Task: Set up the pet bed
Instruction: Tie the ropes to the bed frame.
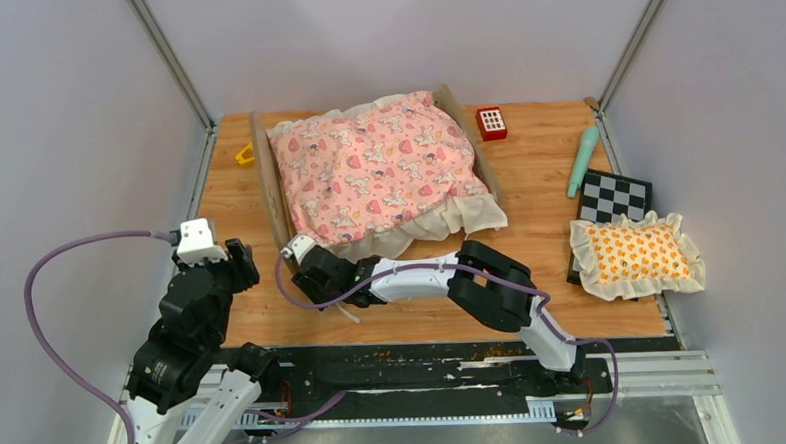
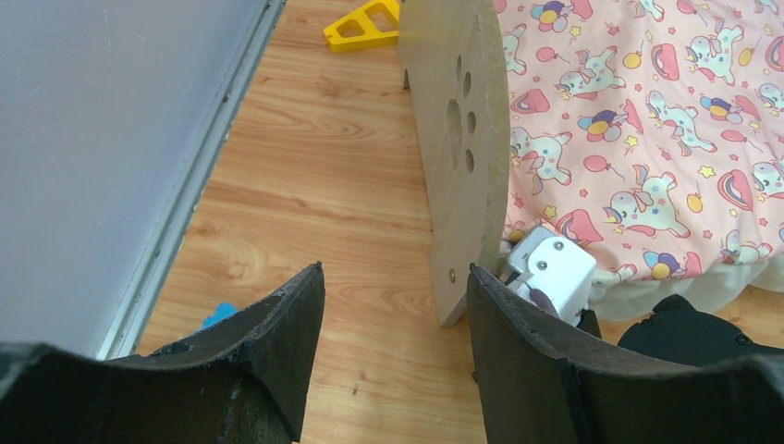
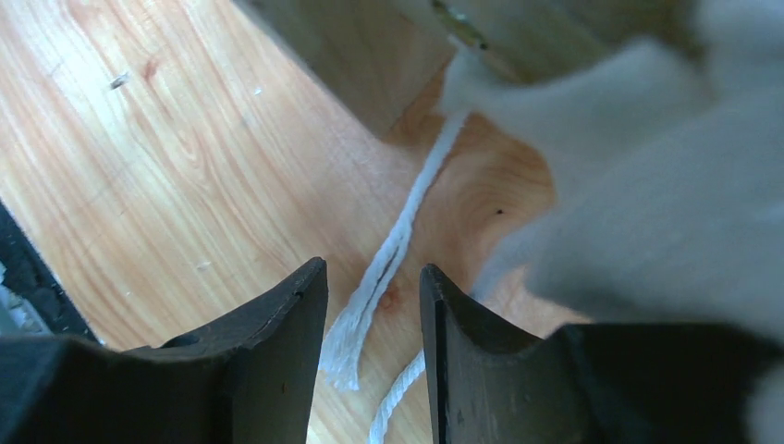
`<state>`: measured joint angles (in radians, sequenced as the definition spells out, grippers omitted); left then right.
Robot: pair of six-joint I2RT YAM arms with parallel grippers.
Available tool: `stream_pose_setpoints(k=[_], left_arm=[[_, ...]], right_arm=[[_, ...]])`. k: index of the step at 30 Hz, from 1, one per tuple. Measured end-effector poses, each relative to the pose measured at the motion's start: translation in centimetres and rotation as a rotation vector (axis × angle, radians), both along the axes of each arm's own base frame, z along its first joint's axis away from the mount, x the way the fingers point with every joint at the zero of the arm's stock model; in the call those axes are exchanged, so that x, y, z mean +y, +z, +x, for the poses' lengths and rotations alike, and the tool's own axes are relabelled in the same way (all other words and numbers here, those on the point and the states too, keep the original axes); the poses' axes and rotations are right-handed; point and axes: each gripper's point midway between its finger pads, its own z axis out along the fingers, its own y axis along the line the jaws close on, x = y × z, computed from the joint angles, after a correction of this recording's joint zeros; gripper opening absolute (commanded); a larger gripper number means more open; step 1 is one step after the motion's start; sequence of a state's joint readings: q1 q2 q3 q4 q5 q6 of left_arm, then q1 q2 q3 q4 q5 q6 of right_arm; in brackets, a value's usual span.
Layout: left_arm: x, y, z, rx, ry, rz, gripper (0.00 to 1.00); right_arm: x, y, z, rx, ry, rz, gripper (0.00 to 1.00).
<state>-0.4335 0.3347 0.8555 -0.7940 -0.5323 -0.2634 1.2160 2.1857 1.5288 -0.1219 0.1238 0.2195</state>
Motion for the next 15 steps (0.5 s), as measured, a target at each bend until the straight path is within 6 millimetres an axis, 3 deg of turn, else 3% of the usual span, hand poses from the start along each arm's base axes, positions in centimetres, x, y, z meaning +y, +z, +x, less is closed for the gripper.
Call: stream_pose_setpoints(k=[11, 15], left_arm=[[0.00, 0.00, 0.00, 0.000, 0.000, 0.000, 0.66], [-0.01, 0.00, 0.00, 0.000, 0.000, 0.000, 0.66]], right_arm=[[-0.62, -0.38, 0.86, -0.058, -0.051, -0.034, 0.41], [-0.25, -0.53, 0.08, -0.086, -0.043, -0.056, 0.31]])
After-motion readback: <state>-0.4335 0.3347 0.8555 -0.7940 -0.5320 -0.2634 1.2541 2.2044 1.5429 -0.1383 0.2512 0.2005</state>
